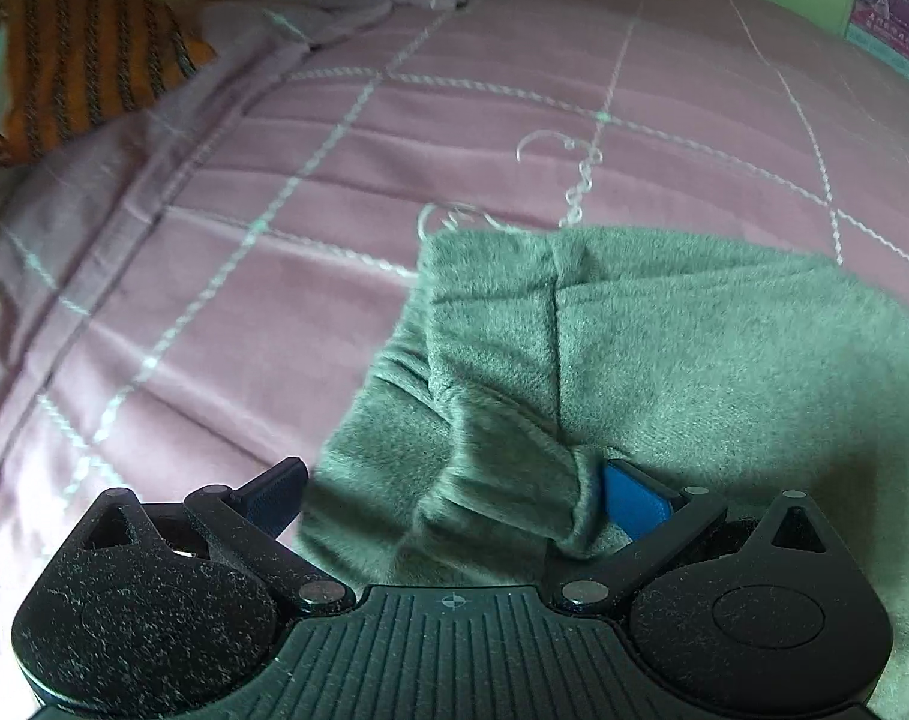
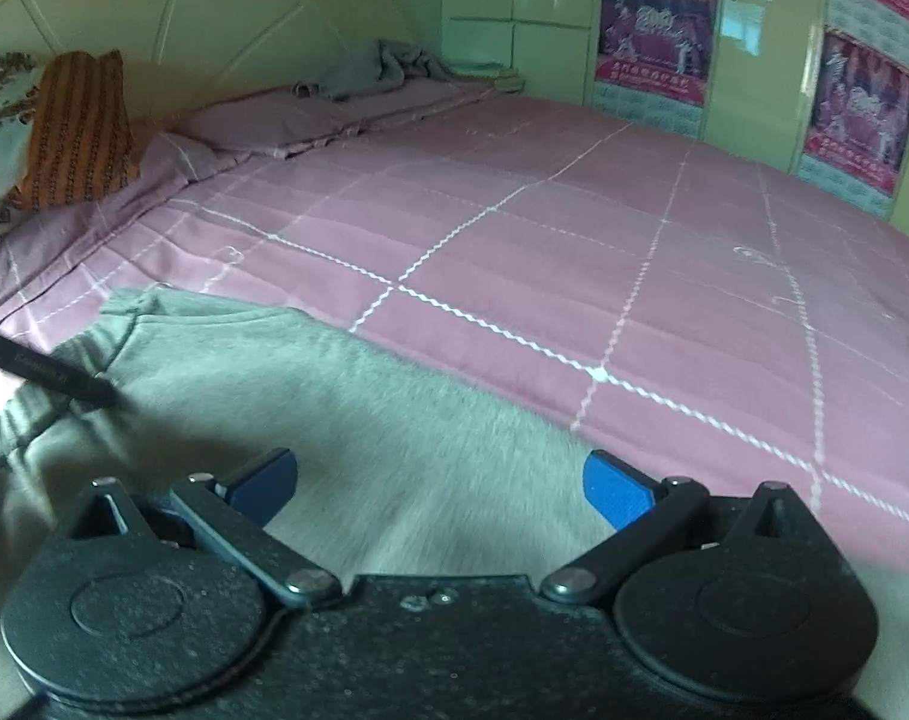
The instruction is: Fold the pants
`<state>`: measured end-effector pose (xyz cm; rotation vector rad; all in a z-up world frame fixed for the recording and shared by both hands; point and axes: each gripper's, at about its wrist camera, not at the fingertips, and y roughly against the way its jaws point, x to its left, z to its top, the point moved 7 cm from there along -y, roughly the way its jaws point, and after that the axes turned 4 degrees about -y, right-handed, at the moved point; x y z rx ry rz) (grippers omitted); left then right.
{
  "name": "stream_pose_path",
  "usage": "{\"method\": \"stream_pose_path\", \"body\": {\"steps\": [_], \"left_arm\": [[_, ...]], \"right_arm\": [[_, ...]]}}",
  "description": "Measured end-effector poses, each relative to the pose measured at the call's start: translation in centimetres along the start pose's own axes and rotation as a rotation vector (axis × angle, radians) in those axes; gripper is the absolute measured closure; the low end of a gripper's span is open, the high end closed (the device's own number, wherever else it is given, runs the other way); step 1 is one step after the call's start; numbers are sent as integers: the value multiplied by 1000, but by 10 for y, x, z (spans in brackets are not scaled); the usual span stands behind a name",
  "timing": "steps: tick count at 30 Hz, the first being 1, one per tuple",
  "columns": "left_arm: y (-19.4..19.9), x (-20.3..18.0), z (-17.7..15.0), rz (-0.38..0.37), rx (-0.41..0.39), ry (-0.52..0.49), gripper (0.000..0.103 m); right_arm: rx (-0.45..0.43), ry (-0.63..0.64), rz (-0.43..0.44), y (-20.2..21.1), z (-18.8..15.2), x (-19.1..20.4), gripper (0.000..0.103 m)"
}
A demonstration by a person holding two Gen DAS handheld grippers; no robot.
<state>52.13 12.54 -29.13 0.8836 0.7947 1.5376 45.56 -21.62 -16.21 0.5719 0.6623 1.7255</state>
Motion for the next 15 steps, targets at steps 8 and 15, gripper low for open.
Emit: {"method": "stream_pose_path", "body": {"steps": [8, 15], "left_arm": [[0, -3, -4, -43, -29, -6, 12], [10, -13, -6, 0, -48, -34, 30]], "right_arm": [[95, 170, -36, -60, 23, -9, 35], [142, 146, 20, -76, 14, -8, 84]]}}
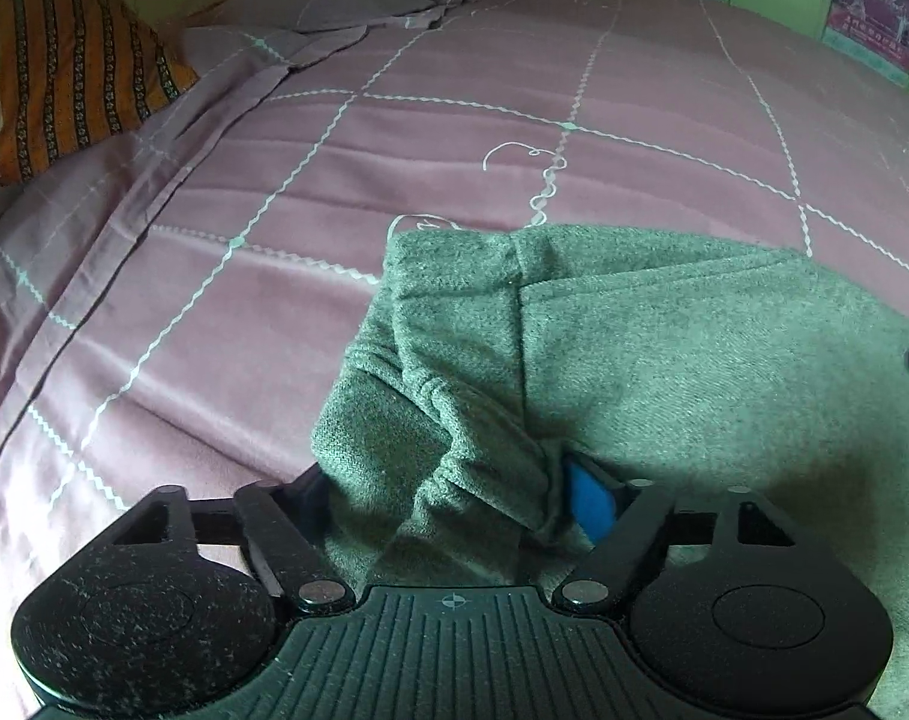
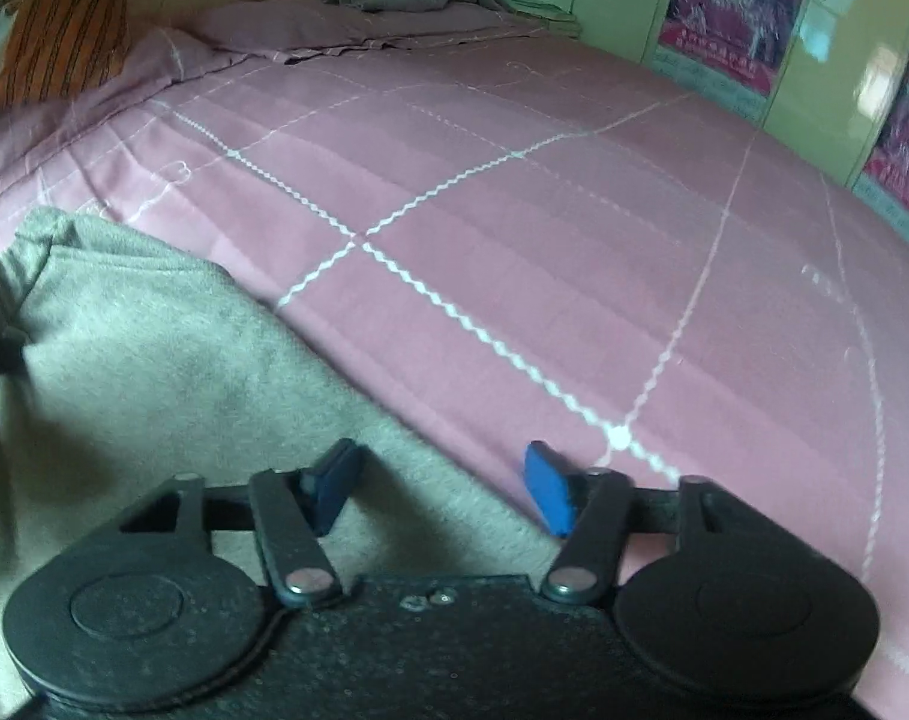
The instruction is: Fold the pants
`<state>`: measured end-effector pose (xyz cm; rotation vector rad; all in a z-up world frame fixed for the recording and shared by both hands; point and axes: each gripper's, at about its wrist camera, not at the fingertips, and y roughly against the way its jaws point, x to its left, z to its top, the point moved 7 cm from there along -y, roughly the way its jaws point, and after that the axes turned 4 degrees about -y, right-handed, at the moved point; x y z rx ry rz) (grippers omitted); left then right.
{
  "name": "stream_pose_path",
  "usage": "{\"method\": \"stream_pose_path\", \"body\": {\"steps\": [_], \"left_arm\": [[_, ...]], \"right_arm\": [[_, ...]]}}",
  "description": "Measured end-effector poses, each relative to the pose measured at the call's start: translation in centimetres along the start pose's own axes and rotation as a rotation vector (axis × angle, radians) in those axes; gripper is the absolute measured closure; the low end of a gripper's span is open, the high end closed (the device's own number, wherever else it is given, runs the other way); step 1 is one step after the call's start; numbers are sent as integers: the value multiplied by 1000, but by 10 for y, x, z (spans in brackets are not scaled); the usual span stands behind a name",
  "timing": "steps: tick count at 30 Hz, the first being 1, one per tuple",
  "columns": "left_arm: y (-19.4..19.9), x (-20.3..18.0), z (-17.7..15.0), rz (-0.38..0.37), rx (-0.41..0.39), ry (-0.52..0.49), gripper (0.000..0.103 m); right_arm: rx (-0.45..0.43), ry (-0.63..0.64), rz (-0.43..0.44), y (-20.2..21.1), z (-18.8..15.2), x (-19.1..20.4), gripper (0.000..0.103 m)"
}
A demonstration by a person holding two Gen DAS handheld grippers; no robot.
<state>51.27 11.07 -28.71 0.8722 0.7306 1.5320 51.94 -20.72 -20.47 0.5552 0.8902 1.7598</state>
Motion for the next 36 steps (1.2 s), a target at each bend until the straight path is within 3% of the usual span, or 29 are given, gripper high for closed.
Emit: {"method": "stream_pose_path", "body": {"steps": [1, 4, 8, 12, 15, 18, 19, 20, 23, 25, 27, 28, 31, 36], "left_arm": [[2, -2, 0, 10, 0, -7, 33], [13, -1, -2, 28, 10, 0, 41], [50, 11, -11, 19, -22, 25, 42], [109, 29, -38, -34, -64, 39, 42], [142, 39, -70, -63, -49, 42, 42], [151, 45, -106, -73, -2, 20, 42], [151, 45, -119, -71, 18, 0, 41], [152, 45, -132, -68, 35, -14, 40], [165, 51, -162, -58, 70, -17, 40], [177, 58, -180, -88, 91, 6, 38], [189, 68, -195, -137, 97, 54, 34], [196, 71, -202, -162, 94, 102, 33], [204, 83, -216, -271, 105, 260, 33], [198, 73, -235, -379, 144, 394, 33]], "right_arm": [[11, -2, 26, 1, -1, 4, 95], [-11, 55, -10, 19, -9, 19, 98], [-108, 43, 35, 88, -22, 41, 98], [-152, 115, 89, 179, -69, 85, 98], [-132, 111, 116, 216, -115, 118, 98], [-82, 70, 125, 219, -163, 147, 97], [-60, 32, 132, 215, -175, 154, 93], [-39, -8, 137, 208, -188, 159, 83], [29, -74, 129, 192, -208, 166, 80], [13, -151, 133, 198, -209, 162, 77], [-8, -259, 145, 209, -210, 153, 59], [-14, -306, 156, 213, -210, 147, 57], [-1, -423, 138, 214, -218, 126, 57], [1, -547, 128, 217, -236, 113, 57]]}}
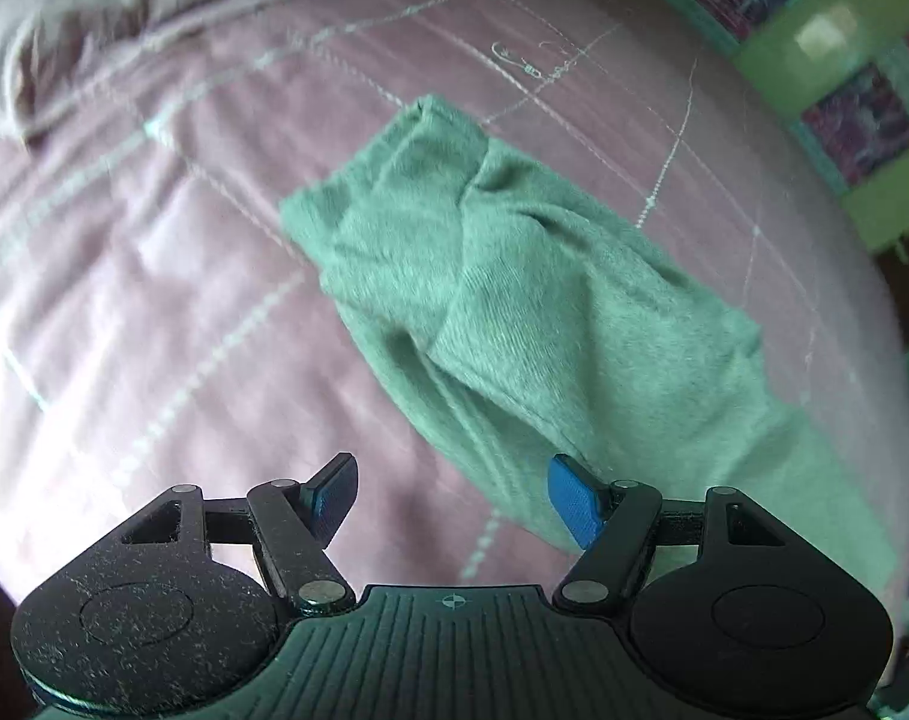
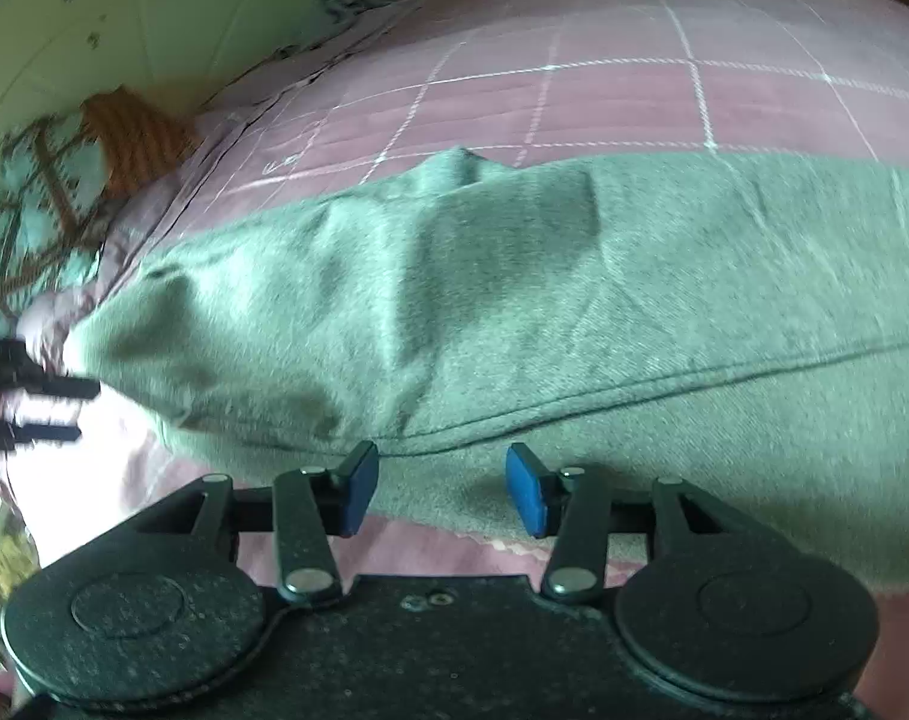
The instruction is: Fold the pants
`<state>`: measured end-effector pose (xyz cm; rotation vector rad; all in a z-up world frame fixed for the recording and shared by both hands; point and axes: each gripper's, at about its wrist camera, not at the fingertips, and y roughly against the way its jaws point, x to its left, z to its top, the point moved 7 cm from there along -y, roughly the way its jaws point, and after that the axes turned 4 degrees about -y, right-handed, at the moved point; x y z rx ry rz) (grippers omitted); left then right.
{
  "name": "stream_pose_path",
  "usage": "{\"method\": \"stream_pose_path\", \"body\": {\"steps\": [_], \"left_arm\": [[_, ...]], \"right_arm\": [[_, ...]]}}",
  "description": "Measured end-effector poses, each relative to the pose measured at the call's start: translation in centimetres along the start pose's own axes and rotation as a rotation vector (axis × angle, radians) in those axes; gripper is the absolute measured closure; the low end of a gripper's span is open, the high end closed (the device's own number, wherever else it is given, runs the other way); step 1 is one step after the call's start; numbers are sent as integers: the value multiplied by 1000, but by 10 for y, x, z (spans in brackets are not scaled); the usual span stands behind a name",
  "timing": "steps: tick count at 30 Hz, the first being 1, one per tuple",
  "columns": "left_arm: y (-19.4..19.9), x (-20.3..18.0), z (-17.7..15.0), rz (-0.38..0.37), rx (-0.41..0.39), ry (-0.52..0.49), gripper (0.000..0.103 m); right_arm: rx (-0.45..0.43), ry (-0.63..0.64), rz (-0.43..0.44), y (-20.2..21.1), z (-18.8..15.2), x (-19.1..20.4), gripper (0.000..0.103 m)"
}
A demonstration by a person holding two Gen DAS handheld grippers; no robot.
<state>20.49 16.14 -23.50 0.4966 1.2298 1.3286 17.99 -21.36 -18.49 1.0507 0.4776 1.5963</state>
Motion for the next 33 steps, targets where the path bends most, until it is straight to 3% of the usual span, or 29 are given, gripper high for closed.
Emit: {"method": "stream_pose_path", "body": {"steps": [4, 13, 16, 22, 23, 25, 28, 29, 33], "left_arm": [[2, -7, -2, -87, -25, 122, 33], [14, -11, 0, -167, -73, 174, 33], [11, -8, 0, -130, -70, 142, 33], [-19, 5, -1, -108, -24, 206, 35], [-21, 7, -1, -89, -34, 212, 39], [-25, 10, 2, -68, -46, 206, 78], [-19, 13, 12, -42, -73, 235, 86], [-15, 10, 17, -33, -84, 222, 88], [7, -8, 49, -51, -141, 144, 92]], "right_arm": [[7, -52, -12, -5, 2, -7, 57], [49, -147, -27, -3, -4, -27, 57], [42, -186, -28, 0, -3, -31, 57], [34, -257, -12, -9, 3, -35, 57], [29, -285, -7, -9, 4, -37, 59], [16, -329, -8, -10, 5, -42, 63], [-5, -385, -25, -15, 10, -53, 78], [-21, -417, -32, -16, 12, -57, 90], [-35, -462, -1, -15, 17, -59, 97]]}}
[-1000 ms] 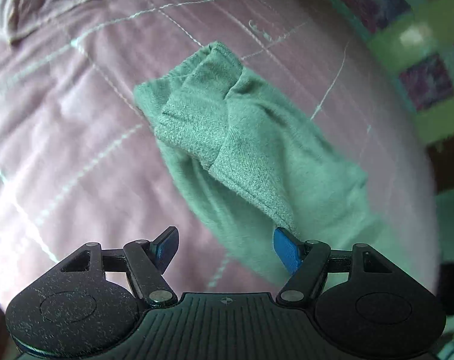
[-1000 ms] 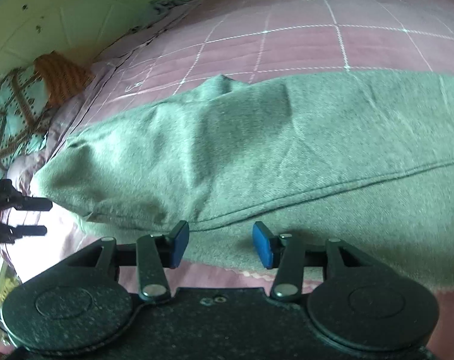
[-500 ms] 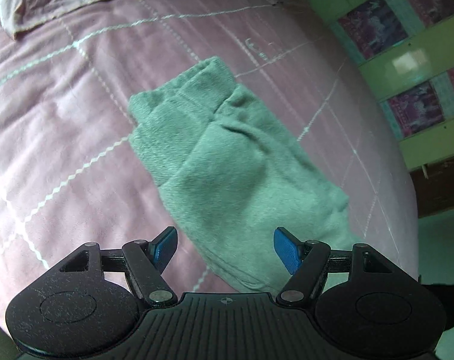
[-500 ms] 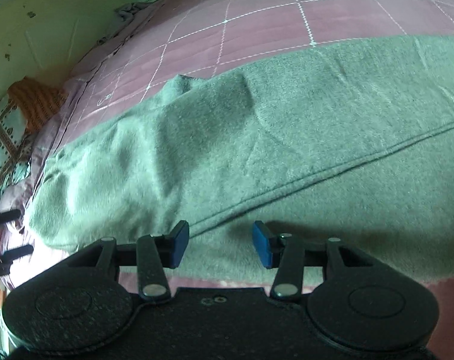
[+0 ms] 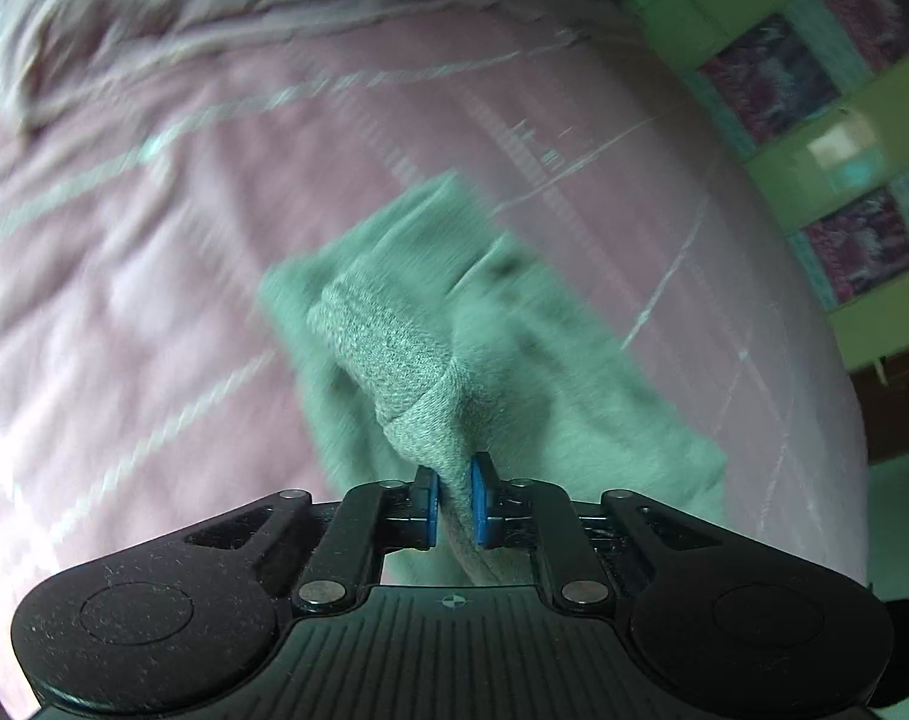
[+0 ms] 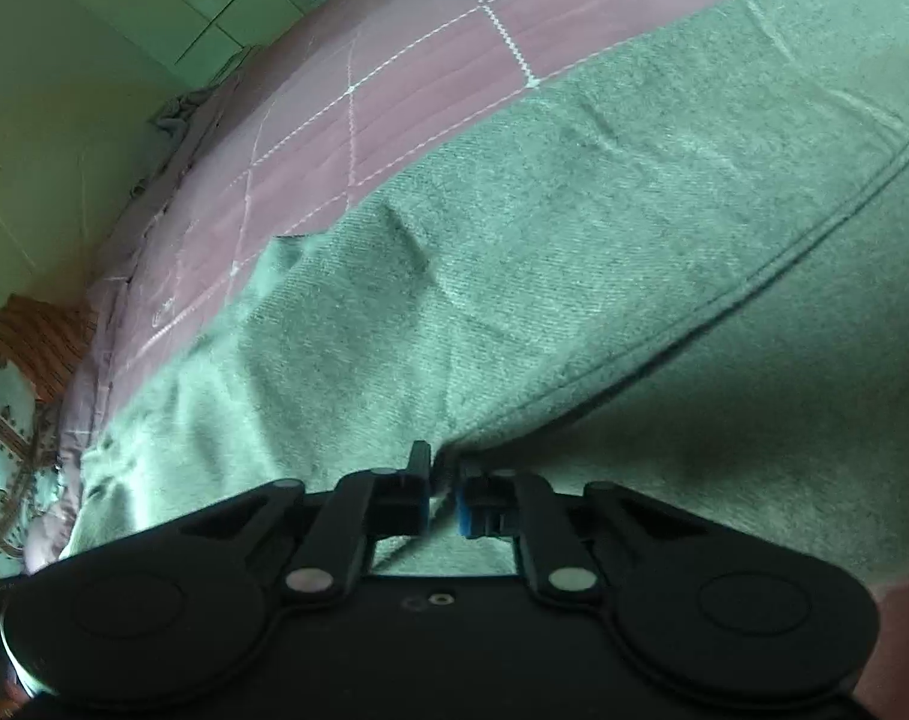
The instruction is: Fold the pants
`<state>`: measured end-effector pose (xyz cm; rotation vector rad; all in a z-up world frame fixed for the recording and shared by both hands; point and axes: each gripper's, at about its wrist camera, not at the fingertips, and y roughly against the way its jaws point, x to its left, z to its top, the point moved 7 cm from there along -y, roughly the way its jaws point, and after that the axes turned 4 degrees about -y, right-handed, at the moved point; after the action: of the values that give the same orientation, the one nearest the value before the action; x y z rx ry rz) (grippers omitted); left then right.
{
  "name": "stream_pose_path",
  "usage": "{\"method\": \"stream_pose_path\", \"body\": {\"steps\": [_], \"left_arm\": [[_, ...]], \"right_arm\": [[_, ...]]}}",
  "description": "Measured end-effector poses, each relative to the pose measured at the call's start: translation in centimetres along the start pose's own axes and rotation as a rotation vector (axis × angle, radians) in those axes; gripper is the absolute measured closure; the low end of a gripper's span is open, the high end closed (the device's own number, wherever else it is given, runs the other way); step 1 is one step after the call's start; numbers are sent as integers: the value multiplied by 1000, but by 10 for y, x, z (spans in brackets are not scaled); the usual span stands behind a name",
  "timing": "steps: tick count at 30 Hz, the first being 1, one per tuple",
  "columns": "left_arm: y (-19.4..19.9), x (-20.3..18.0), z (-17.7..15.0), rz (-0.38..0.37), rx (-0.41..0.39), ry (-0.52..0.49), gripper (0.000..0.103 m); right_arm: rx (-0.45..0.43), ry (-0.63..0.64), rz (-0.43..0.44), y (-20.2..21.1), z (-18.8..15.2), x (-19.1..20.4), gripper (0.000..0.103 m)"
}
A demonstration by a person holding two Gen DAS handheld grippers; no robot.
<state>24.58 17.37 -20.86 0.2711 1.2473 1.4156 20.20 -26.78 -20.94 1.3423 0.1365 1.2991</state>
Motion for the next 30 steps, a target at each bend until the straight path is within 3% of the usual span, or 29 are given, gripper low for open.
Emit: {"method": "stream_pose_path", "body": {"steps": [3, 6, 8, 10, 14, 17, 20, 24, 27, 30], "left_arm": [[22, -9, 42, -15, -84, -30, 92], [23, -3, 57, 12, -96, -71, 92], [1, 17, 37, 83, -36, -95, 92], [-26, 46, 10, 128, 57, -59, 92], [-38, 67, -6, 108, 66, -5, 88], [-25, 55, -3, 131, 45, -52, 88], [-2, 41, -9, 121, 18, -89, 88], [22, 8, -31, 59, 19, -173, 88], [15, -26, -52, 22, 54, -247, 88], [-10, -49, -75, 32, 111, -267, 88]], "right_arm": [[-78, 78, 52, 27, 4, 25, 97], [-122, 187, 113, 56, -2, 59, 97], [-99, 264, 107, 57, -21, 68, 98], [-57, 341, 44, 42, -43, 64, 98], [57, 339, -59, 6, -68, 34, 98], [58, 337, -54, 7, -67, 34, 95], [65, 262, -11, 11, -61, 38, 82], [86, 259, -7, 17, -66, 32, 82], [59, 259, 0, 40, -58, 25, 82], [15, 253, -41, 53, -46, 3, 81]]}}
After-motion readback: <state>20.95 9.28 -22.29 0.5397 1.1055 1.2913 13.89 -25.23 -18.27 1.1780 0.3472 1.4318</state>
